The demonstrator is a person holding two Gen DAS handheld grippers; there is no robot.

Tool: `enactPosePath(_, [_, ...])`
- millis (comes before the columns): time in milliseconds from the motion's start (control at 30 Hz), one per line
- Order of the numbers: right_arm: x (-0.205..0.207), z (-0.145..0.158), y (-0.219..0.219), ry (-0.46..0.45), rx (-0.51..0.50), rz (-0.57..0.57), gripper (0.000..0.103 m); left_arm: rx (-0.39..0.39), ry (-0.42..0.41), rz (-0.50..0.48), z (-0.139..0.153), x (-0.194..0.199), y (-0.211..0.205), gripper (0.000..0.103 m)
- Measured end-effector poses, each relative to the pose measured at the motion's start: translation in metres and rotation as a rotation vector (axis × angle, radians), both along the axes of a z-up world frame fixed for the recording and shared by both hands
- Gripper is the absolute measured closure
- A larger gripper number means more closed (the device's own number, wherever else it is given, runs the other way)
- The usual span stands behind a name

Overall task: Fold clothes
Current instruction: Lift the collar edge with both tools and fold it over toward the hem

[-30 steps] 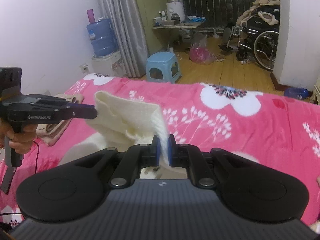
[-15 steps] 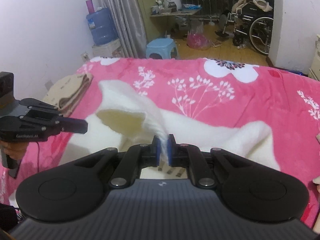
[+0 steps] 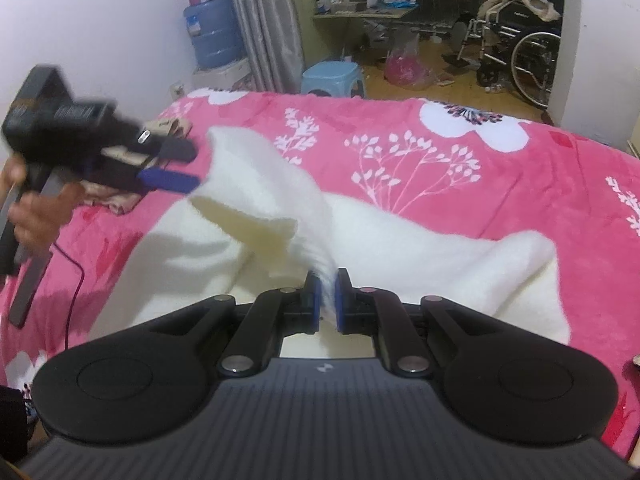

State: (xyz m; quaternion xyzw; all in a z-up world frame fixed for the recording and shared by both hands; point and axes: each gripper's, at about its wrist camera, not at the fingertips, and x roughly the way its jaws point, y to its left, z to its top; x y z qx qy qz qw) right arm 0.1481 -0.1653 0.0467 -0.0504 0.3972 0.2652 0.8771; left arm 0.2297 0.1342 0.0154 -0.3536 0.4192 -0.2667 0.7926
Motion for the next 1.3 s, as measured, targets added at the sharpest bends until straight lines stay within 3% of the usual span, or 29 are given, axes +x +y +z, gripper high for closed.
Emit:
enactPosePath(133, [-0.003,-0.002,0.000,-0.005,-0.014,0.010,0.097,0.013,0.056,0.001,-0.015,0.020,-0.011,0.039])
enactPosePath(200, [-0.005,-0.003,0.000,-0.007,-0.020,0.015,0.097,0.035,0.076,0.000,-0.023,0.026,-0.016,0.051])
enactPosePath(267, [-0.007,-0.004,0.000,-0.009,-0.027,0.020,0.097,0.037,0.097,-0.010,-0.030,0.029,-0.021,0.080])
enactPosePath(333, [-0.008,-0.005,0.000,-0.012,-0.034,0.025,0.097,0.057,0.094,-0.023,-0.032,0.027,-0.025,0.093])
enactPosePath(467, [-0.012,-0.007,0.000,-0.018,-0.049,0.036,0.097,0.141,0.039,-0.041,-0.025,0.013,-0.034,0.096])
enactPosePath(800, [-0.046,0.010,-0.007,-0.053,-0.105,0.056,0.097,0.130,0.004,-0.096,-0.001,-0.034,-0.036,0.097])
enactPosePath(1300, [-0.118,0.004,-0.012,-0.032,-0.104,0.053,0.097,0.153,0.015,-0.217,-0.004,-0.116,-0.044,0.097])
